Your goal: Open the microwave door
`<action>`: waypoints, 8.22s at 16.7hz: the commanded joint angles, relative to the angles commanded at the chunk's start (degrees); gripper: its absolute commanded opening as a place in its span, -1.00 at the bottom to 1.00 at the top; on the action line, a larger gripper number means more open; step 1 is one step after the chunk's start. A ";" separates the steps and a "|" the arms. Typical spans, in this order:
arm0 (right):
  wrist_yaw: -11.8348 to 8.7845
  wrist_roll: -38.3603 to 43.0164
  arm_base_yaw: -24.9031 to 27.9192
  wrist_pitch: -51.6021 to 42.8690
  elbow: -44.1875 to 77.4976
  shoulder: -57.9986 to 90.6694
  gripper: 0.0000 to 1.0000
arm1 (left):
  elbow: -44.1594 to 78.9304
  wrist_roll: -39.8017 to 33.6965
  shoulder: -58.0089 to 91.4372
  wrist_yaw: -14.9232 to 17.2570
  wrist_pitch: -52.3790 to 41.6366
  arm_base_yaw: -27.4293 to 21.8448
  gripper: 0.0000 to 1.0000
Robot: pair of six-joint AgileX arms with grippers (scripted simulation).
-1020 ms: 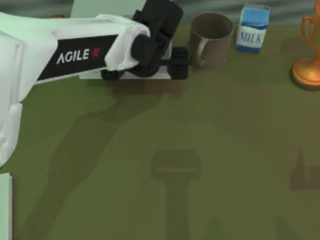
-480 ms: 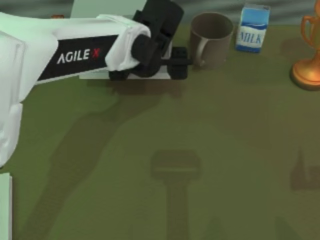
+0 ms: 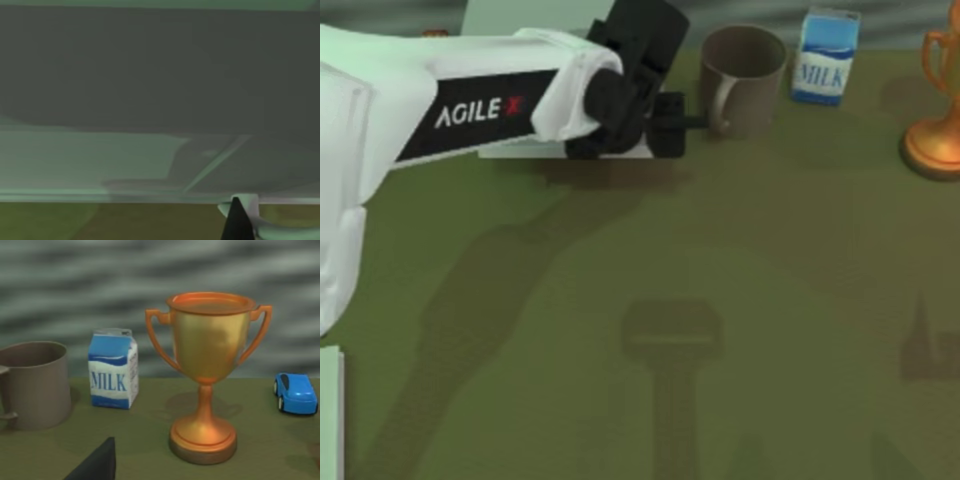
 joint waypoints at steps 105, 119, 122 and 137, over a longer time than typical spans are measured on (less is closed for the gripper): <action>0.00 0.00 0.00 0.00 0.00 0.00 1.00 | -16.71 5.33 -10.41 3.80 7.87 -0.82 -1.00; 0.00 0.00 0.00 0.00 0.00 0.00 1.00 | -20.38 8.69 -12.80 6.39 9.97 -0.14 -1.00; 0.00 0.00 0.00 0.00 0.00 0.00 1.00 | -20.38 8.69 -12.80 6.39 9.97 -0.14 -1.00; 0.00 0.00 0.00 0.00 0.00 0.00 1.00 | -20.38 8.69 -12.80 6.39 9.97 -0.14 -1.00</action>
